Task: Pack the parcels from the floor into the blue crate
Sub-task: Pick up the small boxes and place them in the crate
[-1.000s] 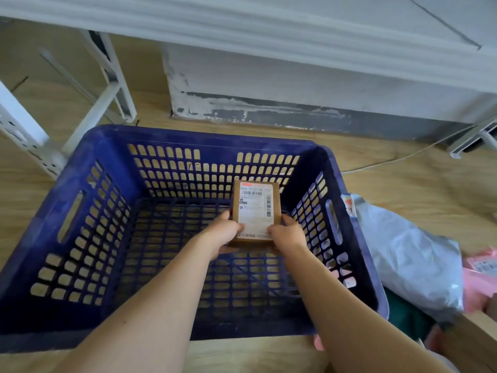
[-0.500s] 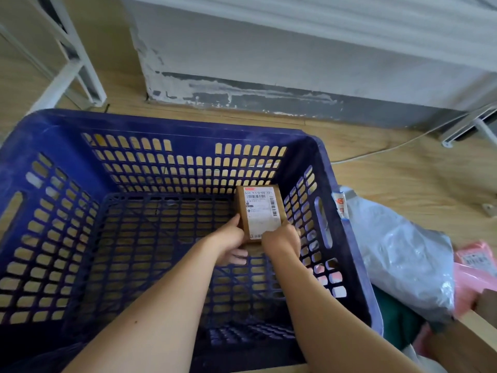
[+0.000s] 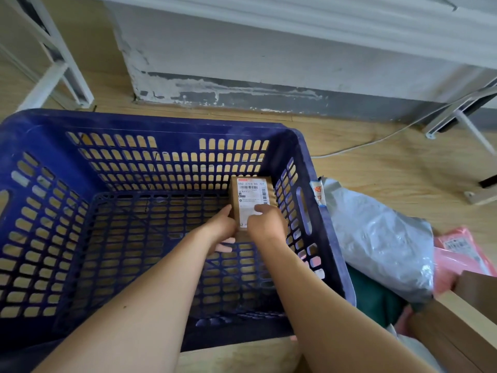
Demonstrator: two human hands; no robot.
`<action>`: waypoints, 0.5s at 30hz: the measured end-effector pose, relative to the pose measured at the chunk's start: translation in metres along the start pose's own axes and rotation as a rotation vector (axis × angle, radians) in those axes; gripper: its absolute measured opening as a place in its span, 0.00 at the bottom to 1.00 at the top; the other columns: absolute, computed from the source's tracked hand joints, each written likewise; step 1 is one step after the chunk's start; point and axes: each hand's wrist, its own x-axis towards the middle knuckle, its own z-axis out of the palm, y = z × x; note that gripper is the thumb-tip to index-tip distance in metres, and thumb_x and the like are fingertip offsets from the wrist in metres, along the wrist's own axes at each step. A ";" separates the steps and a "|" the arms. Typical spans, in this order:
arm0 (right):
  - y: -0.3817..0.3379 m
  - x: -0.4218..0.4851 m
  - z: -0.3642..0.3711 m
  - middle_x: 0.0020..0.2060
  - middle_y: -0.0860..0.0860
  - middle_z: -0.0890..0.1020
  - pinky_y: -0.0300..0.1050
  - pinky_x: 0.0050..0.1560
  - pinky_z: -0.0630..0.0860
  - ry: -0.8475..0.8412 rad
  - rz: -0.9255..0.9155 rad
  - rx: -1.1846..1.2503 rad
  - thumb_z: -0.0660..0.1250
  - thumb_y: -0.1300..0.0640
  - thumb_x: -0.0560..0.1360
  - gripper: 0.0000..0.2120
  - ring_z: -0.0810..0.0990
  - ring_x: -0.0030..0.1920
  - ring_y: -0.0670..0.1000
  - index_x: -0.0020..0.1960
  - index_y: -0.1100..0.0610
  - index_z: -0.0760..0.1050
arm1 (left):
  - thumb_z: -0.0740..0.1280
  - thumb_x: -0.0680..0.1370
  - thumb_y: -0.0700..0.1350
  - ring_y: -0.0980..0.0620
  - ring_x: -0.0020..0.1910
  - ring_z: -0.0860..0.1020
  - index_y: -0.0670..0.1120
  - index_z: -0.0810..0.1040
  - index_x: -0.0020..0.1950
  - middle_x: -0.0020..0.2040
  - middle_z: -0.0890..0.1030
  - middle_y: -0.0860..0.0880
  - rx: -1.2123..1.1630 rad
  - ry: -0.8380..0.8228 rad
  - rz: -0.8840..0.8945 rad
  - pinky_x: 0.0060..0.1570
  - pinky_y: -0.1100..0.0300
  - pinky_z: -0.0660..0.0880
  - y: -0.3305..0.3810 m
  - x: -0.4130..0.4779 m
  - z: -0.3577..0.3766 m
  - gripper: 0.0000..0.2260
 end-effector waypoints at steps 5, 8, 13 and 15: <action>-0.009 -0.017 -0.022 0.63 0.56 0.77 0.41 0.46 0.75 0.033 -0.143 0.023 0.58 0.67 0.74 0.19 0.78 0.53 0.54 0.63 0.57 0.75 | 0.59 0.80 0.40 0.48 0.62 0.74 0.51 0.58 0.76 0.67 0.73 0.46 0.099 0.146 0.101 0.54 0.55 0.74 0.015 -0.018 0.003 0.25; -0.012 -0.029 -0.034 0.61 0.53 0.78 0.44 0.53 0.76 0.087 -0.211 0.037 0.57 0.68 0.74 0.19 0.78 0.55 0.52 0.60 0.56 0.77 | 0.58 0.80 0.38 0.46 0.60 0.76 0.47 0.65 0.72 0.65 0.74 0.45 0.143 0.212 0.205 0.49 0.57 0.72 0.023 -0.030 0.005 0.20; -0.006 -0.054 -0.053 0.56 0.50 0.81 0.43 0.52 0.76 0.163 -0.235 0.058 0.57 0.67 0.74 0.18 0.79 0.54 0.52 0.56 0.55 0.79 | 0.60 0.77 0.39 0.48 0.58 0.76 0.48 0.69 0.70 0.65 0.74 0.45 0.223 0.271 0.370 0.45 0.60 0.71 0.025 -0.060 0.015 0.20; -0.001 -0.068 -0.065 0.53 0.51 0.83 0.42 0.51 0.76 0.198 -0.253 0.082 0.57 0.67 0.73 0.18 0.80 0.53 0.51 0.55 0.55 0.80 | 0.61 0.77 0.38 0.49 0.56 0.75 0.48 0.70 0.68 0.65 0.74 0.45 0.244 0.284 0.426 0.43 0.63 0.70 0.024 -0.077 0.024 0.19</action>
